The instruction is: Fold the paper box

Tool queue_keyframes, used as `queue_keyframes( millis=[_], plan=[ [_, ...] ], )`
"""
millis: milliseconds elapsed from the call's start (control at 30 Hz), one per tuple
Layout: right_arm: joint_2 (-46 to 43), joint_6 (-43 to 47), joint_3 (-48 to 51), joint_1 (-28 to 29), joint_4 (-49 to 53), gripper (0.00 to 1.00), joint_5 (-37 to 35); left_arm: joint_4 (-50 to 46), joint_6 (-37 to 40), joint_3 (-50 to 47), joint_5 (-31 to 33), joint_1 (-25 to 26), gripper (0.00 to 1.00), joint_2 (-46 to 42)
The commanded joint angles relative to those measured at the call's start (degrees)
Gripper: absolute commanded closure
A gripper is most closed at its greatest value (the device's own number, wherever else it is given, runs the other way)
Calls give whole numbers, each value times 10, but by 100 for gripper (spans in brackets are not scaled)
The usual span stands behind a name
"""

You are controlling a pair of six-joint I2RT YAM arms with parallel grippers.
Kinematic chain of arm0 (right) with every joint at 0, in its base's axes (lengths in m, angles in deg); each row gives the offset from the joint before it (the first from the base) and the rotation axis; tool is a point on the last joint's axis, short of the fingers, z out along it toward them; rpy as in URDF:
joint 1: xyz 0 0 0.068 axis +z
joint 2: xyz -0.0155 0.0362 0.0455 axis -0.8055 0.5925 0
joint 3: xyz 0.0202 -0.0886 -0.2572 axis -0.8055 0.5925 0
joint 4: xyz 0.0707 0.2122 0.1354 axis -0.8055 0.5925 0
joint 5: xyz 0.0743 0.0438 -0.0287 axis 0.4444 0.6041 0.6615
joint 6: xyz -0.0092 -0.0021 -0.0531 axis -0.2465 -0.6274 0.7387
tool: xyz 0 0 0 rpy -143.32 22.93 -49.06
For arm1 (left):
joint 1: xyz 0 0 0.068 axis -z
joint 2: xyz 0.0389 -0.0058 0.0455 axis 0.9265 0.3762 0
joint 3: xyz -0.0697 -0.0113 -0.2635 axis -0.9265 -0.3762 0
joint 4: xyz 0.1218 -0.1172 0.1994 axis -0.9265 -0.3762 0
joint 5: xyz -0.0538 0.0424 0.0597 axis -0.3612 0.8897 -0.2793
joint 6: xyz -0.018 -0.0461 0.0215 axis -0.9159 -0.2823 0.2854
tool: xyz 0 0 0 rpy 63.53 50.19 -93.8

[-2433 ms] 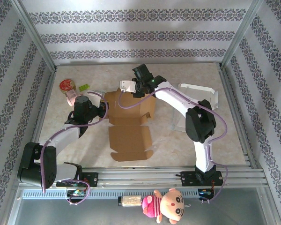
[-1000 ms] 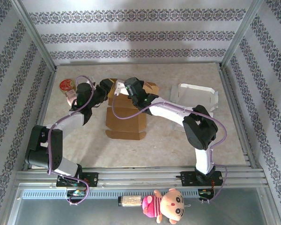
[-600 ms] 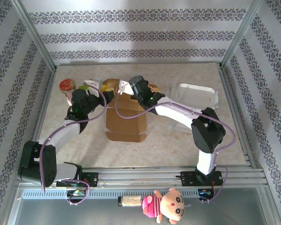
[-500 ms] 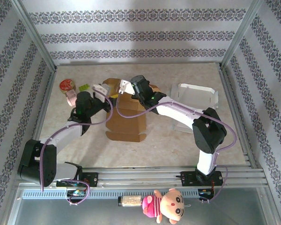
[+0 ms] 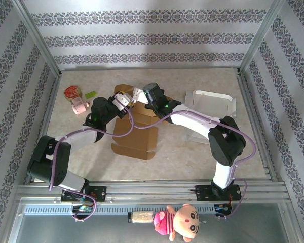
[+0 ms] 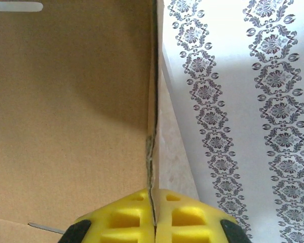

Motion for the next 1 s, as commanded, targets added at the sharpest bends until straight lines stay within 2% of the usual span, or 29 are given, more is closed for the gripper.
queue_keyframes(
  millis=[0, 267, 500, 667, 967],
  plan=[
    [-33, -13, 8, 6, 0, 100, 26, 45, 19, 20, 27, 4, 46, 20],
    [-36, -13, 9, 1, 4, 100, 29, 52, 13, 18, 24, 4, 42, 13],
    [-37, -15, 10, -4, 6, 100, 30, 58, 15, 15, 24, 3, 28, -7],
    [-37, -15, 10, -5, 6, 100, 33, 25, 36, 23, 27, 4, 26, -20],
    [-39, -17, 15, -9, 6, 100, 36, 31, 40, 25, 36, 3, 21, -23]
  ],
)
